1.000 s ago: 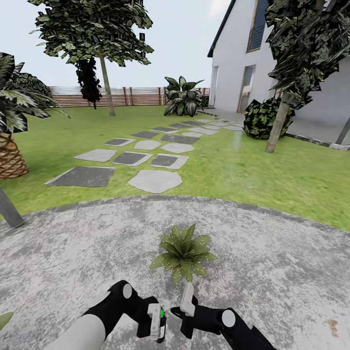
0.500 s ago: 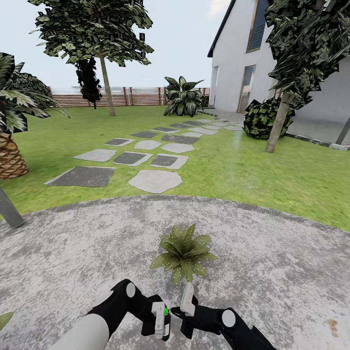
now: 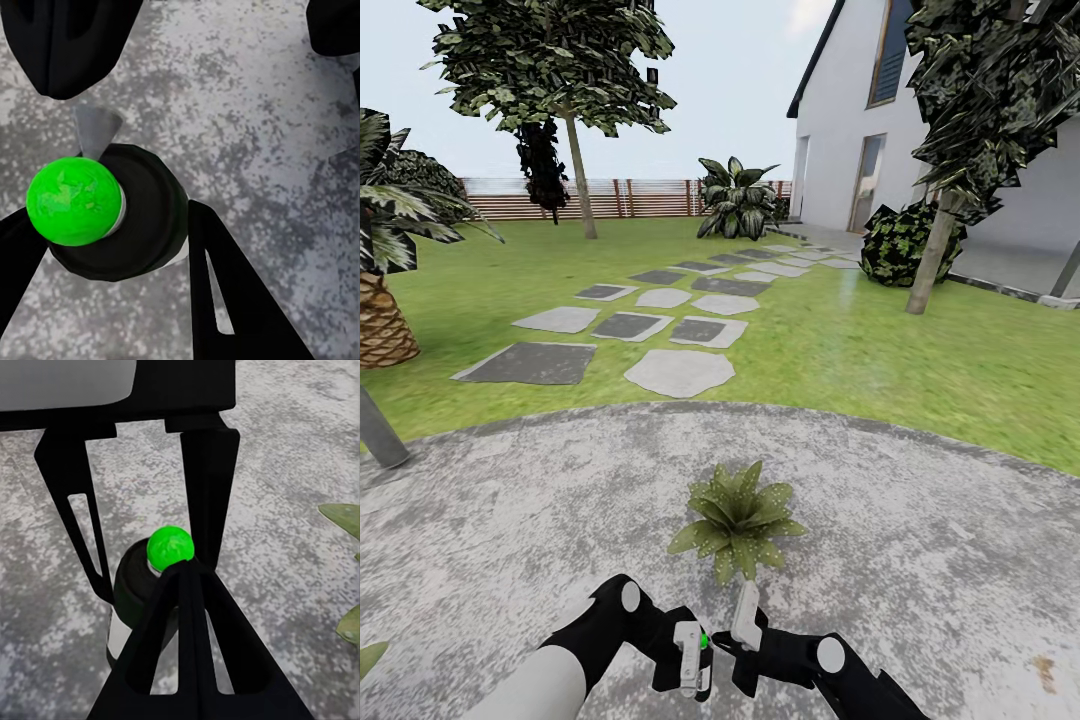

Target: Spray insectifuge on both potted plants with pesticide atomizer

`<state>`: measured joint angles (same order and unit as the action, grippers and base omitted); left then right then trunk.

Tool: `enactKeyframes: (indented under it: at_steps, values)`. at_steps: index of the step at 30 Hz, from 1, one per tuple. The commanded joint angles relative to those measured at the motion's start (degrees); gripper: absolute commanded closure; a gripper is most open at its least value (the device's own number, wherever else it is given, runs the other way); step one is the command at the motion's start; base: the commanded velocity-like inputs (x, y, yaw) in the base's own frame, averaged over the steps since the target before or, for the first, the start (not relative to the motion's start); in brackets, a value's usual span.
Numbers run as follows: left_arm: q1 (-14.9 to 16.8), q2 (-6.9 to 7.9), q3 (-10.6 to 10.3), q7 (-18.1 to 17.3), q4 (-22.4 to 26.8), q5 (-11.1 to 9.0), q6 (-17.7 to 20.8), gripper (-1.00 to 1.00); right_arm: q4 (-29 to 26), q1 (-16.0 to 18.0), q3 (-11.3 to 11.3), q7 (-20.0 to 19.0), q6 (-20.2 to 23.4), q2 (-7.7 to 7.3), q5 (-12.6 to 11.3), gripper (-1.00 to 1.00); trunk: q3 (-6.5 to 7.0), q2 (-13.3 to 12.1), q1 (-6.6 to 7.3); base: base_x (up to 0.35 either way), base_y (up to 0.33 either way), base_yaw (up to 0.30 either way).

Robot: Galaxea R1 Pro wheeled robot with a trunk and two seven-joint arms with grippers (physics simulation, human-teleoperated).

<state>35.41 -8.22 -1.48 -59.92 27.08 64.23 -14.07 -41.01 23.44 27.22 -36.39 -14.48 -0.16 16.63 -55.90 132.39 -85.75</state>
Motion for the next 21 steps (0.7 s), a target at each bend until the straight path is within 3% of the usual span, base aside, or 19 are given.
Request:
enactKeyframes:
  at_steps: [1, 14, 21]
  values:
    - [0.0, -0.03, 0.0, -0.1, 0.1, 0.4, -0.4, 1.00, 0.0, 0.0, 0.0, 0.1, -0.4, -0.02, 0.6, 1.00, -0.05, 0.0, 0.01, 0.000, 0.000, 0.000]
    - [0.0, -0.56, 0.0, 0.0, 0.1, 0.4, -0.3, 1.00, 0.0, 0.0, 0.0, 0.1, -0.4, -0.02, 0.6, 1.00, -0.05, 0.0, 0.01, 0.000, 0.000, 0.000]
    - [0.0, 0.08, -0.1, 0.0, -0.4, 0.4, -0.3, 1.00, 0.0, 0.0, 0.0, 0.1, -0.4, -0.02, 0.6, 1.00, -0.05, 0.0, 0.01, 0.000, 0.000, 0.000]
